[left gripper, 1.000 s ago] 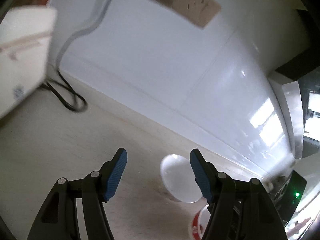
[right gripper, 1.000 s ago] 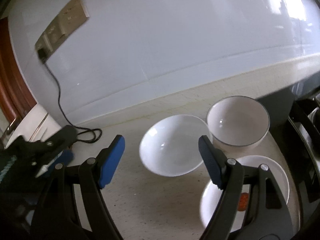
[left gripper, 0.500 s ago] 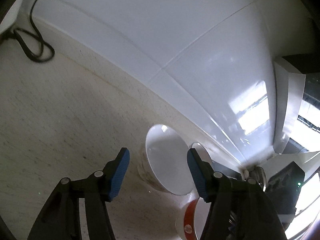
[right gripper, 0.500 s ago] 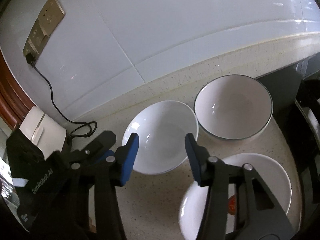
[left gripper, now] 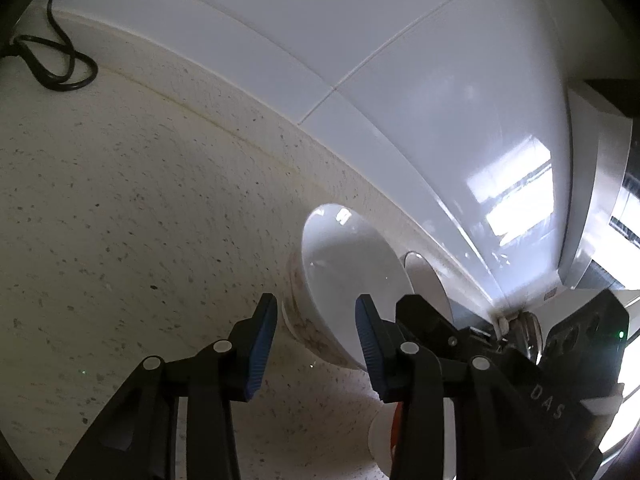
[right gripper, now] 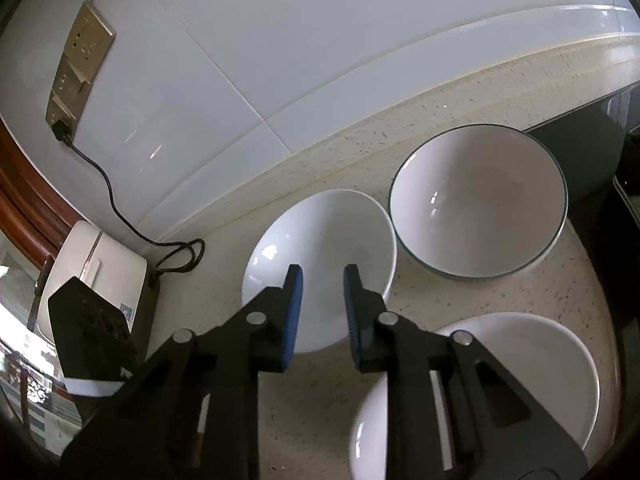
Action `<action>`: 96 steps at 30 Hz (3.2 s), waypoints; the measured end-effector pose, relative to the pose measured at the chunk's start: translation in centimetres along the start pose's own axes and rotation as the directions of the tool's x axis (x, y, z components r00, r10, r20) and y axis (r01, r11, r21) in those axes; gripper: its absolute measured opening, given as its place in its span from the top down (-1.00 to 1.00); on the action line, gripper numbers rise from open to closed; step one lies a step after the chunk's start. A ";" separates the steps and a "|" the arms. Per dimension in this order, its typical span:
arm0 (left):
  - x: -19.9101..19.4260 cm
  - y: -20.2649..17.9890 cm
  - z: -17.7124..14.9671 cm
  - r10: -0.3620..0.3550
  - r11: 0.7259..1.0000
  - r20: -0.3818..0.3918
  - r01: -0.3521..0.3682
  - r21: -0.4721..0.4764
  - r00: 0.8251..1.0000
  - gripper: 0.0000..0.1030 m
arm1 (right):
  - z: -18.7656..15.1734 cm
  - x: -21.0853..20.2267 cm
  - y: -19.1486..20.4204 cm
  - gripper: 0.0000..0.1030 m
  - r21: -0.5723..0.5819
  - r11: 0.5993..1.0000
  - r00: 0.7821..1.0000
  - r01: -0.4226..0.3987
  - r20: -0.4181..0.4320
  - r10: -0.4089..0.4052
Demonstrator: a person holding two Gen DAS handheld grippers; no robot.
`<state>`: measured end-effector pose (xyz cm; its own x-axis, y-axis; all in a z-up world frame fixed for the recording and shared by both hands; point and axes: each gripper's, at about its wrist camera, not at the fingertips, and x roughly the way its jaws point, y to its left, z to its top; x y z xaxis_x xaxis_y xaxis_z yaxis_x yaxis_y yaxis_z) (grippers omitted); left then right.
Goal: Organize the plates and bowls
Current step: 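Close the right gripper on a white bowl rim while the left gripper grips it, then lift the white bowl with both grippers and carry it toward the rice cooker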
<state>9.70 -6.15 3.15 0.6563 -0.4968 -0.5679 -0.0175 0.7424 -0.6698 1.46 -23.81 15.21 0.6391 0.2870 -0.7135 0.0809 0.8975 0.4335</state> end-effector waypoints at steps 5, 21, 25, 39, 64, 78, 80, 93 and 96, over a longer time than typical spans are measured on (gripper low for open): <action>-0.1 0.1 0.3 -0.003 1.000 0.000 0.003 -0.013 1.000 0.20 | 0.4 -1.1 -0.4 0.51 0.023 1.000 1.000 -0.012 0.023 0.011; -0.6 0.4 0.2 -0.001 1.000 -0.003 0.001 -0.003 1.000 0.20 | 0.6 -0.8 0.0 0.02 -0.035 0.993 0.994 0.111 0.000 -0.111; -0.5 0.2 0.1 -0.006 1.000 -0.006 0.006 0.010 1.000 0.20 | 0.4 0.2 0.1 0.12 -0.050 0.993 0.994 0.104 -0.025 -0.105; -1.2 -0.1 0.0 0.080 0.994 0.010 -0.080 0.077 0.997 0.46 | 0.1 1.4 0.4 0.62 -0.093 0.989 0.992 0.119 -0.020 -0.122; -11.0 -0.2 -0.2 0.314 0.936 0.116 -0.327 0.128 0.942 0.58 | -2.7 0.4 8.4 0.62 -0.298 0.950 0.996 -0.093 -0.028 0.089; -16.7 4.2 -1.3 0.431 0.891 0.225 -0.451 0.047 0.874 0.66 | -7.8 4.2 13.4 0.62 -0.430 0.886 0.981 -0.174 -0.154 0.118; -16.8 4.8 -1.4 0.439 0.889 0.221 -0.457 0.037 0.871 0.68 | -8.0 4.3 13.7 0.62 -0.446 0.878 0.981 -0.174 -0.158 0.114; -17.8 7.4 -1.5 0.468 0.883 0.188 -0.465 -0.060 0.864 0.69 | -10.4 5.9 15.5 0.61 -0.474 0.851 0.965 -0.224 -0.232 0.125; -18.1 7.5 -1.8 0.482 0.876 0.191 -0.477 -0.073 0.855 0.69 | -10.7 6.4 15.8 0.60 -0.476 0.849 0.960 -0.232 -0.250 0.122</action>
<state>-3.64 7.63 7.54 0.6966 0.0189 -0.7172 -0.3837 0.8545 -0.3502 -1.40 -4.24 11.60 0.4324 0.4690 -0.7701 -0.4432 0.8543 0.2714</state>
